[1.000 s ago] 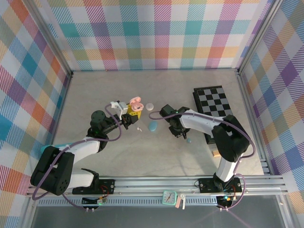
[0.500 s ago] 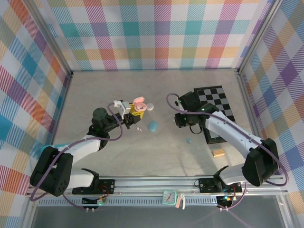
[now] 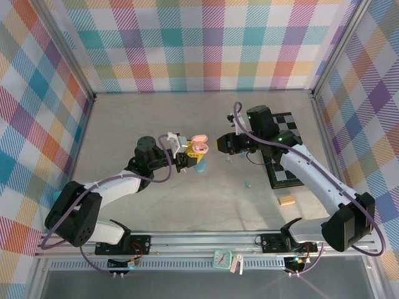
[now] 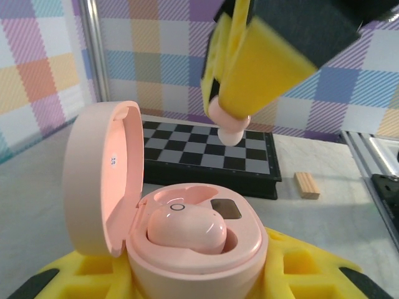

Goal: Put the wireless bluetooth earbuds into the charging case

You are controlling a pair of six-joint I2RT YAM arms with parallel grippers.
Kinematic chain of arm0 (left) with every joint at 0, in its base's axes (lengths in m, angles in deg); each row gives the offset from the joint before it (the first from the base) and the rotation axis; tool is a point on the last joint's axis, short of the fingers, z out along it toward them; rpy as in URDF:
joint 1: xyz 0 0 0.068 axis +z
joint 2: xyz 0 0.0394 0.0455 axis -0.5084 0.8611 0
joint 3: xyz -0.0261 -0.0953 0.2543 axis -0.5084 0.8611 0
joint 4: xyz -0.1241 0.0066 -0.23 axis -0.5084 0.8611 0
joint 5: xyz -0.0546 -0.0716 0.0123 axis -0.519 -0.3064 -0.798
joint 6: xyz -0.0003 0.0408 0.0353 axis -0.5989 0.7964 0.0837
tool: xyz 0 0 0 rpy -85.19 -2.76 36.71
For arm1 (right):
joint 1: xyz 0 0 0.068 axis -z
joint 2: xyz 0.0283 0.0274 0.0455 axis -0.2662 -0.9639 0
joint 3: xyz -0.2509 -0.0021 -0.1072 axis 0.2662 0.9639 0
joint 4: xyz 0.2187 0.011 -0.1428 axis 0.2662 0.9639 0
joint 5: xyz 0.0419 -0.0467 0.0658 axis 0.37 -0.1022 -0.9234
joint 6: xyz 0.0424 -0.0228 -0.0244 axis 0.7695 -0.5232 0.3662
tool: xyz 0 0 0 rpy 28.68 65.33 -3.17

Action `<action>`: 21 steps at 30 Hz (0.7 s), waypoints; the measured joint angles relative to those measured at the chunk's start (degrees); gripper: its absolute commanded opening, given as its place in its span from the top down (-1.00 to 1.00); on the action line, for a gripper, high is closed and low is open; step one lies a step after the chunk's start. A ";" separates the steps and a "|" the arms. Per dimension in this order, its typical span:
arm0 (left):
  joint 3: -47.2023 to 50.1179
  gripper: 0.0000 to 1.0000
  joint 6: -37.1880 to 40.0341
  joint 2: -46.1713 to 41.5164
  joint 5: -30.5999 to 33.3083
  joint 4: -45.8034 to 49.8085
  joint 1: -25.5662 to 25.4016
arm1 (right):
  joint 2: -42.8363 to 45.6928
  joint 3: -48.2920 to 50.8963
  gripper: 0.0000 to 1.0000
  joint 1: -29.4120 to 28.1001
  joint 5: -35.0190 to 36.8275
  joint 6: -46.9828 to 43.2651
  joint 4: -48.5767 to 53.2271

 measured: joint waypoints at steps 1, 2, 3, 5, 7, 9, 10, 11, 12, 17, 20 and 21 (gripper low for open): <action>-0.04 0.44 -0.31 0.46 -0.28 -0.33 -0.28 | 0.00 0.00 0.59 0.00 -1.31 0.24 -0.61; -0.09 0.44 -0.52 0.94 -0.57 -0.81 -0.42 | 0.00 0.00 0.59 0.00 -2.67 0.42 -1.11; -0.15 0.44 -0.72 1.33 -0.85 -1.09 -0.50 | 0.00 0.00 0.59 0.00 -3.80 0.48 -1.49; -0.33 0.43 -1.16 1.77 -1.33 -1.46 -0.59 | 0.00 0.00 0.59 0.00 -5.31 0.74 -2.12; -0.37 0.44 -1.49 1.79 -1.75 -1.55 -0.61 | 0.00 0.00 0.59 0.00 -6.40 1.01 -2.62; -0.55 0.44 -1.81 1.86 -2.23 -2.03 -0.61 | -0.02 0.00 0.59 0.02 -7.26 1.25 -3.02; -0.72 0.44 -1.99 1.92 -2.51 -2.34 -0.61 | -0.04 -0.02 0.59 0.02 -7.52 1.27 -3.13; -0.92 0.44 -2.03 2.01 -2.84 -2.64 -0.61 | -0.11 -0.02 0.59 0.02 -7.74 1.27 -3.21; -1.16 0.44 -2.03 2.12 -3.15 -2.82 -0.61 | -0.17 -0.02 0.59 0.02 -7.89 1.27 -3.30; -1.75 0.44 -2.23 2.56 -4.17 -2.99 -0.63 | -0.57 -0.02 0.59 0.02 -8.33 1.27 -3.34; -1.75 0.45 -2.27 2.58 -4.59 -3.19 -0.72 | -0.76 -0.02 0.59 0.02 -8.41 1.27 -3.37; -1.77 0.45 -2.38 2.58 -4.68 -3.23 -0.72 | -0.87 -0.02 0.59 0.13 -8.41 1.27 -3.37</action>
